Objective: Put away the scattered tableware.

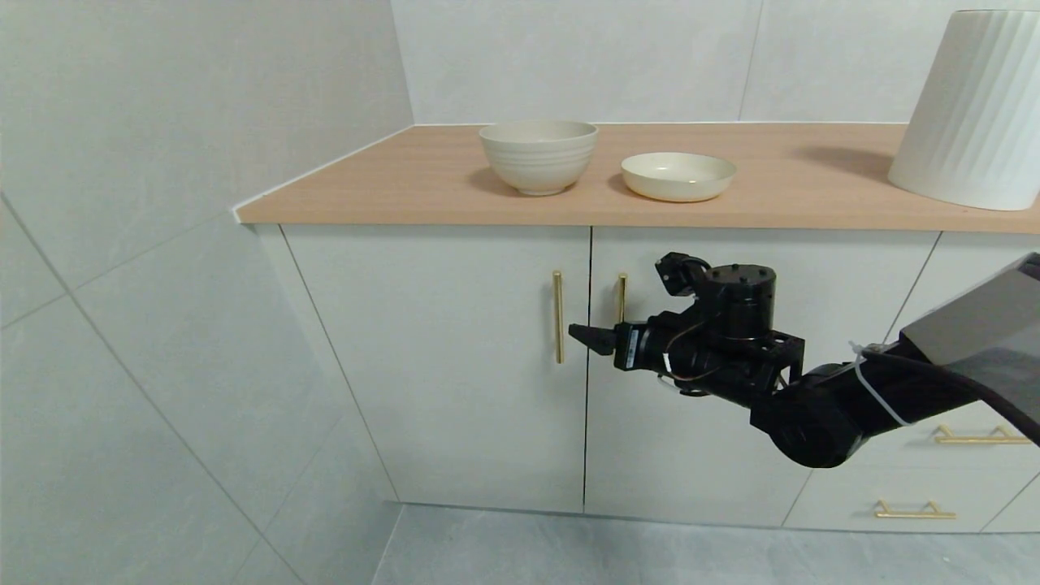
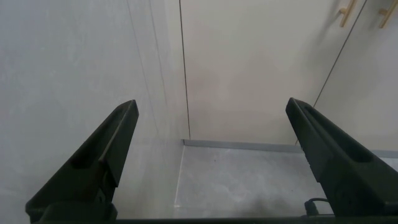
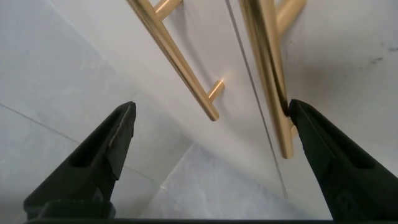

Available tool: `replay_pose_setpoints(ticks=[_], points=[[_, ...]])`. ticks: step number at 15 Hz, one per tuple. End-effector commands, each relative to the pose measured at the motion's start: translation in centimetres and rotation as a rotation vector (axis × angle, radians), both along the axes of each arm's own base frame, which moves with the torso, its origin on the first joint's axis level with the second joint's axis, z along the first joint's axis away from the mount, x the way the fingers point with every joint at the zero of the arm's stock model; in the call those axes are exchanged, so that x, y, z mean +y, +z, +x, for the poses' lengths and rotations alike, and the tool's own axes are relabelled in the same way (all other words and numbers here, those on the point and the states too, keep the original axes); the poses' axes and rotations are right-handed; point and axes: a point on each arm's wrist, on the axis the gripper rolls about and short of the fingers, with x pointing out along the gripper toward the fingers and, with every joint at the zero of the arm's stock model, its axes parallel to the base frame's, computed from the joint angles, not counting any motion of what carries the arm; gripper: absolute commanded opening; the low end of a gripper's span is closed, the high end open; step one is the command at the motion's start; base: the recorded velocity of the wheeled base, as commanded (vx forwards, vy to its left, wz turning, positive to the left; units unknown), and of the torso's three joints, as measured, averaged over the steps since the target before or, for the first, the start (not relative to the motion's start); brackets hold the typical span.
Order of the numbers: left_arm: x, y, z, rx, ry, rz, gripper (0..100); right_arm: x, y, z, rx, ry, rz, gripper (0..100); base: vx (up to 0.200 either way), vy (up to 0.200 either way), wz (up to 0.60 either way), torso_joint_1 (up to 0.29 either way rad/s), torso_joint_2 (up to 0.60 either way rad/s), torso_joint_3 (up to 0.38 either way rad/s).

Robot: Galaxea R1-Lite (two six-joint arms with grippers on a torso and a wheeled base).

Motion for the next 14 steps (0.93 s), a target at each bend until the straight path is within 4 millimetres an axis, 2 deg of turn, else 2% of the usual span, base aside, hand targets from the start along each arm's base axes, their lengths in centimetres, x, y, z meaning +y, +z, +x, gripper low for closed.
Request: replay_pose_setpoints(ticks=[1,6,8,14], points=[[0.00,0.00,0.00,0.000,0.000,0.000,100,0.09,-0.20,0.08,0.006,0.001,0.009,100,0.000,0.000,0.00,0.000,0.00,0.000],[0.00,0.00,0.00,0.000,0.000,0.000,100,0.25,-0.07,0.32,0.011,-0.002,0.038,100,0.000,0.000,0.00,0.000,0.00,0.000],[0.00,0.00,0.00,0.000,0.000,0.000,100,0.39,0.57,-0.03,0.034,0.024,0.086,100,0.000,0.000,0.00,0.000,0.00,0.000],[0.00,0.00,0.00,0.000,0.000,0.000,100,0.35,0.48,-0.24,0.041,0.031,0.085,100,0.000,0.000,0.00,0.000,0.00,0.000]])
